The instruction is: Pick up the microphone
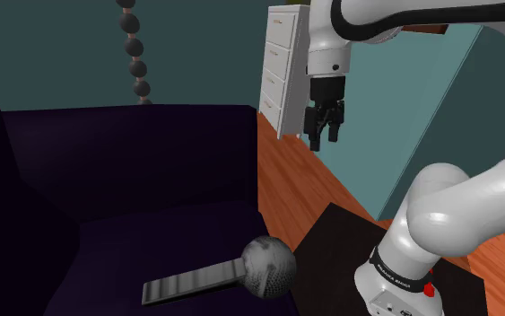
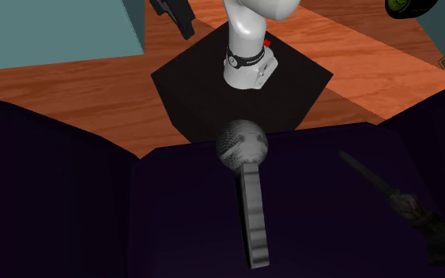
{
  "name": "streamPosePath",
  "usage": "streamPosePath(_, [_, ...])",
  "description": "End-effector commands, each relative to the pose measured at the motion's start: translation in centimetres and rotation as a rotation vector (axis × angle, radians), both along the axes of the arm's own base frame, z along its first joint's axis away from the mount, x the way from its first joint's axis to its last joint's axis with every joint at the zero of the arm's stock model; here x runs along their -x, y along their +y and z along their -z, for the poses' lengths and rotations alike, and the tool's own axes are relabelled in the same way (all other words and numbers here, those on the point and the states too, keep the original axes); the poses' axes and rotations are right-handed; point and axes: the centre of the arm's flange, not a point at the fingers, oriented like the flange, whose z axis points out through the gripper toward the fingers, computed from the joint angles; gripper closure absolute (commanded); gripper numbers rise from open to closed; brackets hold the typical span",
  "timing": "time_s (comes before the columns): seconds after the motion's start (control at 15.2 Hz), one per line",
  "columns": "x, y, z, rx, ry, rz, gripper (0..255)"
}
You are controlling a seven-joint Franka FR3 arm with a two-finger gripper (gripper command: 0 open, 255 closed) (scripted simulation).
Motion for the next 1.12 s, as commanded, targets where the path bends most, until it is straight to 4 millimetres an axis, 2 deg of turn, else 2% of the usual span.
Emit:
streamPosePath(0.0, [0.0, 0.0, 0.0, 0.0, 0.0, 0.0, 0])
streamPosePath(0.53, [-3.9, 10.0, 5.1, 0.072, -0.046, -0.266, 0])
streamPosePath(1.06, [-5.4, 20.2, 10.7, 0.144, -0.091, -0.532, 0])
